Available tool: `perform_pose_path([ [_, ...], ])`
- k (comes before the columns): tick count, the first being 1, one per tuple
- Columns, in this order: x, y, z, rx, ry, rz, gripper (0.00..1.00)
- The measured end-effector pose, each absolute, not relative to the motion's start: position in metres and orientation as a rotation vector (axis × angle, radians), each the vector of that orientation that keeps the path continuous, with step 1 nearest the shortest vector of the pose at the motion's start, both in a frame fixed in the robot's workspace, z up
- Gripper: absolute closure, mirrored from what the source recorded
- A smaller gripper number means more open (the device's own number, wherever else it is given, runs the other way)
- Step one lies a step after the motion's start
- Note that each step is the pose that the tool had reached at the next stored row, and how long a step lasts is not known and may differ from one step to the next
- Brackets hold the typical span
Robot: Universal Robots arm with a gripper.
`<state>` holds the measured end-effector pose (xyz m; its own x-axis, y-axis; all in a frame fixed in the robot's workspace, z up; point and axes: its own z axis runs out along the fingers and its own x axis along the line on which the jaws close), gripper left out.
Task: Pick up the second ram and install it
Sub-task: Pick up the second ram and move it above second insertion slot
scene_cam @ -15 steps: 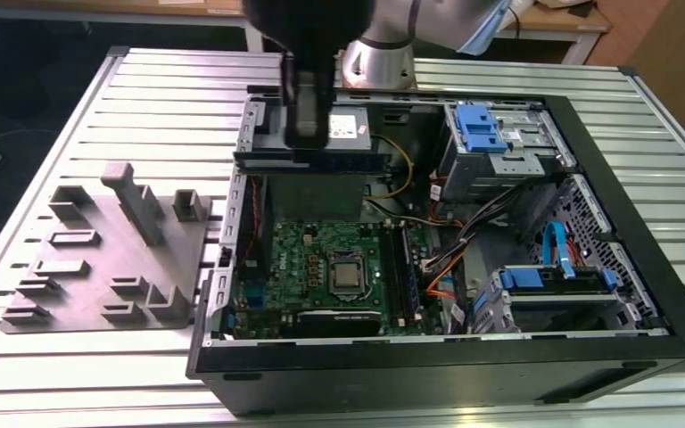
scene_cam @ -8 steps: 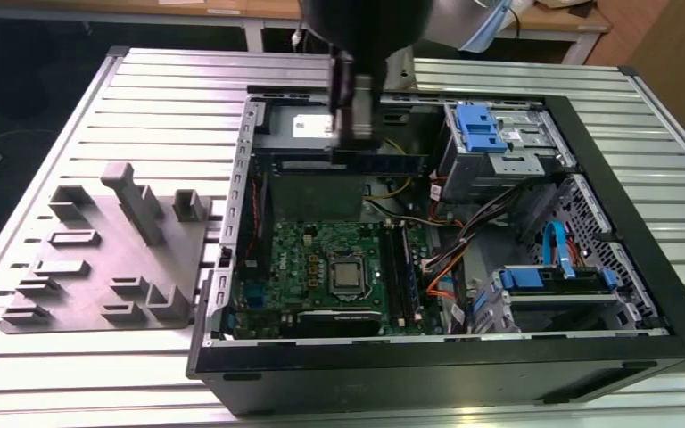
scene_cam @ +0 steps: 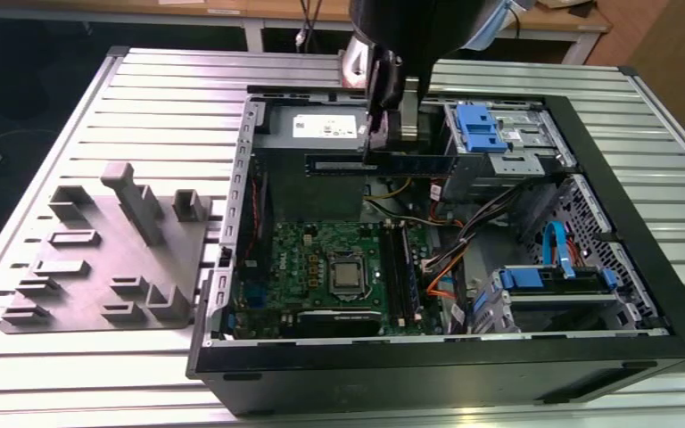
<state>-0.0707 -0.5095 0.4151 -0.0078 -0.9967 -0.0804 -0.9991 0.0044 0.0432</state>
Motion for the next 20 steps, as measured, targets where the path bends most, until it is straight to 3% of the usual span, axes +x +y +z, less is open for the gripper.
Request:
perform_pose_path([
  [20, -0.070, -0.504, 0.386, -2.195, 2.209, 0.139, 0.92],
])
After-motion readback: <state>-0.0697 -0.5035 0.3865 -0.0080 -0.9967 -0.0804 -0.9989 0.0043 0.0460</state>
